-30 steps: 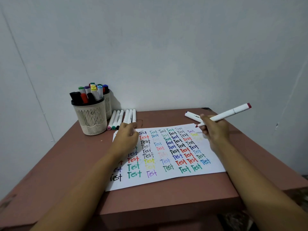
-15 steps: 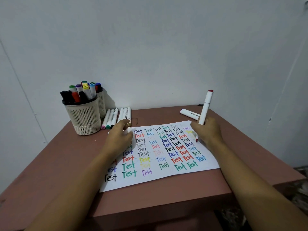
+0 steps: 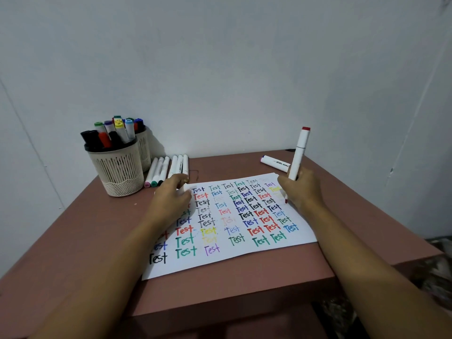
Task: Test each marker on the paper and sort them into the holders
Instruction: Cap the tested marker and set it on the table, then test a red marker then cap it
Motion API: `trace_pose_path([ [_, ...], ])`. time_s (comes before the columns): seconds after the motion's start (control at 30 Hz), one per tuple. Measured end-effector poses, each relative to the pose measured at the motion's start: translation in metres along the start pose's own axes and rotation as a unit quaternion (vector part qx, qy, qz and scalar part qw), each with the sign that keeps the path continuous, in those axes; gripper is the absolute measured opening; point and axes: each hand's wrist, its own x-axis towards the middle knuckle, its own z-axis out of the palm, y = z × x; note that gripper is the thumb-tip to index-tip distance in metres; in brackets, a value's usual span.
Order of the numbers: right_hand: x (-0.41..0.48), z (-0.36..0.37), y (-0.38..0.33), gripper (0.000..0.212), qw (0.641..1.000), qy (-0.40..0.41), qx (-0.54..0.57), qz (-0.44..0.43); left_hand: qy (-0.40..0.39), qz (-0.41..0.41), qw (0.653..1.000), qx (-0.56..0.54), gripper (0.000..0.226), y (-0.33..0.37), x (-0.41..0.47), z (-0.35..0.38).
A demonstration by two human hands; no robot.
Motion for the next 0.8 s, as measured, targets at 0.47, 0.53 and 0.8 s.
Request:
trace_pose_path([
  [0.47,0.001,-0.002,-0.003,0.027,0.998,-0.047,0.018,0.028,-0.008,0.003,1.0,0.009,0.038,0.001,0.0,0.0],
  [0.53,0.004,-0.004,-0.002,0.021,0.996,-0.025,0.069,0.056,-0.009,0.003,1.0,0.011,0.039,0.001,-0.001,0.001],
  [0.8,-0.005,-0.023,-0.007,0.028,0.996,-0.059,0.058,0.023,-0.017,0.005,0.999,0.041,0.039,-0.003,0.001,0.001],
])
